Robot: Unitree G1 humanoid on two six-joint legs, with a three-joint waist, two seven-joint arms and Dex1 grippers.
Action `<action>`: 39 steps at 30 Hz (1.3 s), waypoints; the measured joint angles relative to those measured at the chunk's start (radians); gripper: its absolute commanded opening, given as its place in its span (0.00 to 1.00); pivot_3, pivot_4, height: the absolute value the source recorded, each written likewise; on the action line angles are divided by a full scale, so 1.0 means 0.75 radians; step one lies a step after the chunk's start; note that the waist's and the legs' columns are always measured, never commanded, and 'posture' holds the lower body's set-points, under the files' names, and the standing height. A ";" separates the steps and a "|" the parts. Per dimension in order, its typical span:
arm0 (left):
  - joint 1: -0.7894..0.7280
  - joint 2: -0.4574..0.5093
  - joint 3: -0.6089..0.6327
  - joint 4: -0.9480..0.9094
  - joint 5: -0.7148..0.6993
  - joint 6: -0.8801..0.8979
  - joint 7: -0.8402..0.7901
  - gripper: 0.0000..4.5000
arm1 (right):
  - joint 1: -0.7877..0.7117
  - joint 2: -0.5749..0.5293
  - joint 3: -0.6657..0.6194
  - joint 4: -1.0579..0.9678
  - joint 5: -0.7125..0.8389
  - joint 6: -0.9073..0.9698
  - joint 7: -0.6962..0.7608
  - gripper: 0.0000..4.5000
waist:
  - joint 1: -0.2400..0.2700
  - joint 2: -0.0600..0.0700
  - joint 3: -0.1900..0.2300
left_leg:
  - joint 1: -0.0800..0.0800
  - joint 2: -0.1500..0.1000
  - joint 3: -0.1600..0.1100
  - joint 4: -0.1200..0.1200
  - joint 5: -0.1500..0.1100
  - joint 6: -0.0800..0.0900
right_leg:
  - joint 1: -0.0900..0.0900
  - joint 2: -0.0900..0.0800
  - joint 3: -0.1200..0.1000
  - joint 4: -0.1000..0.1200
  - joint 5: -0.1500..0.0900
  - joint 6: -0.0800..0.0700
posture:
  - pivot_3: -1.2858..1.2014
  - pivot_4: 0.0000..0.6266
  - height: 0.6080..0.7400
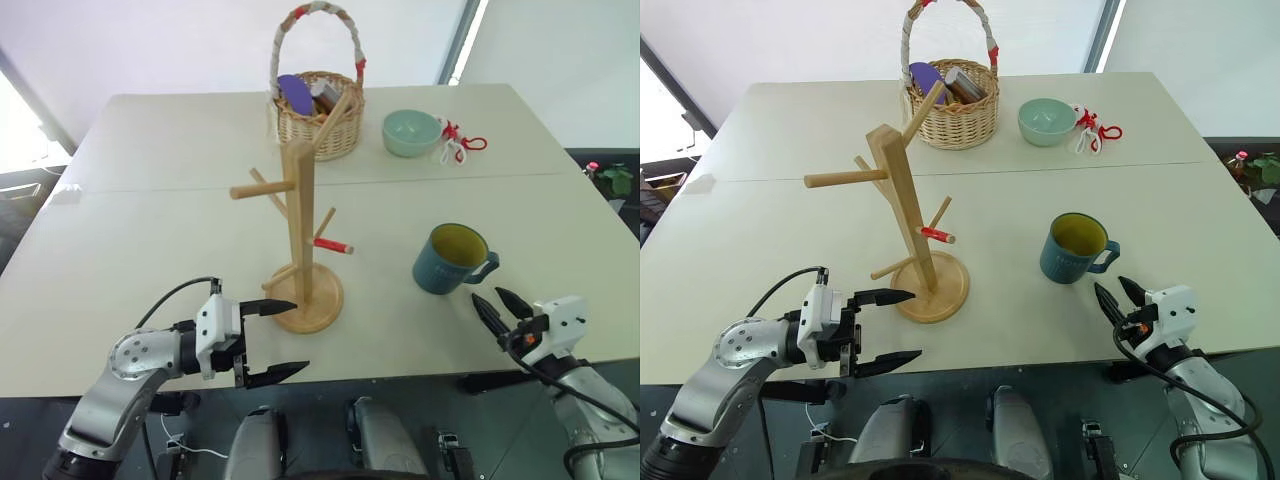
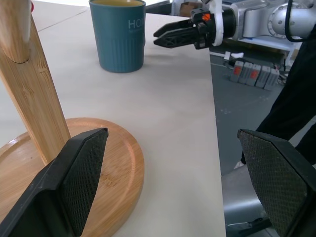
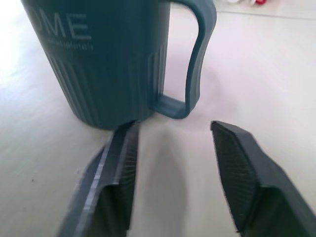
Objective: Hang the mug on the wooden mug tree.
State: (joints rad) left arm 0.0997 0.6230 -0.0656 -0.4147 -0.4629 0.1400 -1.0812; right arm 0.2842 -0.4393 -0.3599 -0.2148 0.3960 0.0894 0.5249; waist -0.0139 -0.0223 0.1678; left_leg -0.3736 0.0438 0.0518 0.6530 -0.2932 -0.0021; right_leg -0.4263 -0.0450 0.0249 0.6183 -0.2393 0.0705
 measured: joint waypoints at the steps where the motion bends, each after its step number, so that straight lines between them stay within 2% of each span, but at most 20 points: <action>1: -0.002 -0.003 0.000 0.000 -0.002 0.000 0.000 1.00 | -0.013 0.001 0.000 0.010 -0.003 -0.005 -0.006 0.53 | 0.000 0.000 0.000 | 0.000 0.000 0.000 0.000 0.000 0.000 | 0.000 0.000 0.000 0.000 0.000 0.000 | 0.52 0.24 1.00; 15: -0.036 -0.024 0.004 -0.057 -0.071 0.061 0.057 1.00 | -0.222 0.039 0.003 0.246 -0.042 -0.056 -0.062 0.53 | 0.000 0.000 0.000 | 0.000 -0.001 0.000 0.001 0.000 0.000 | 0.001 0.001 0.000 0.002 0.000 0.000 | 0.52 0.24 1.00; 18: -0.037 -0.024 0.006 -0.078 -0.084 0.068 0.067 1.00 | -0.247 0.040 0.013 0.272 -0.042 -0.062 -0.058 0.34 | 0.000 0.000 0.000 | 0.000 -0.001 0.000 0.001 0.000 0.000 | 0.001 0.001 0.000 0.002 0.000 0.000 | 0.52 0.24 1.00; 21: -0.040 -0.023 0.009 -0.083 -0.094 0.069 0.080 1.00 | -0.260 0.052 0.033 0.278 -0.040 -0.062 -0.044 0.01 | 0.000 0.001 -0.001 | 0.000 -0.001 0.000 0.001 0.000 0.000 | 0.001 0.001 0.000 0.002 0.000 0.000 | 0.52 0.24 1.00; 29: -0.040 -0.019 0.037 -0.083 -0.101 0.078 0.110 1.00 | -0.223 0.039 0.061 0.190 -0.038 -0.059 0.007 0.01 | 0.000 0.001 -0.001 | 0.000 -0.001 0.000 0.002 0.000 0.000 | 0.001 0.001 0.000 0.004 0.000 0.000 | 0.52 0.24 1.00; 35: -0.058 0.017 0.148 -0.022 -0.148 0.097 0.104 1.00 | -0.101 -0.260 0.162 -0.264 -0.118 -0.029 0.193 0.01 | -0.002 0.003 -0.001 | 0.001 -0.001 0.000 0.005 0.000 0.000 | 0.001 0.001 0.000 0.007 0.000 0.001 | 0.52 0.24 1.00; 39: -0.082 0.050 0.199 0.073 -0.151 0.090 0.065 1.00 | -0.171 -0.365 0.227 -0.567 -0.089 0.088 0.237 0.01 | 0.000 -0.001 0.001 | 0.000 0.000 0.000 0.013 0.000 0.000 | 0.001 0.003 -0.002 0.013 -0.001 0.000 | 0.52 0.24 1.00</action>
State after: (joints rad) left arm 0.0382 0.6603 0.0835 -0.3599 -0.5764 0.2077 -1.0324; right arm 0.1557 -0.7131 -0.1898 -0.6400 0.3291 0.1554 0.7023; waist -0.0142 -0.0229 0.1682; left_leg -0.3733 0.0441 0.0515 0.6625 -0.2931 -0.0021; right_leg -0.4255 -0.0429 0.0237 0.6279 -0.2398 0.0708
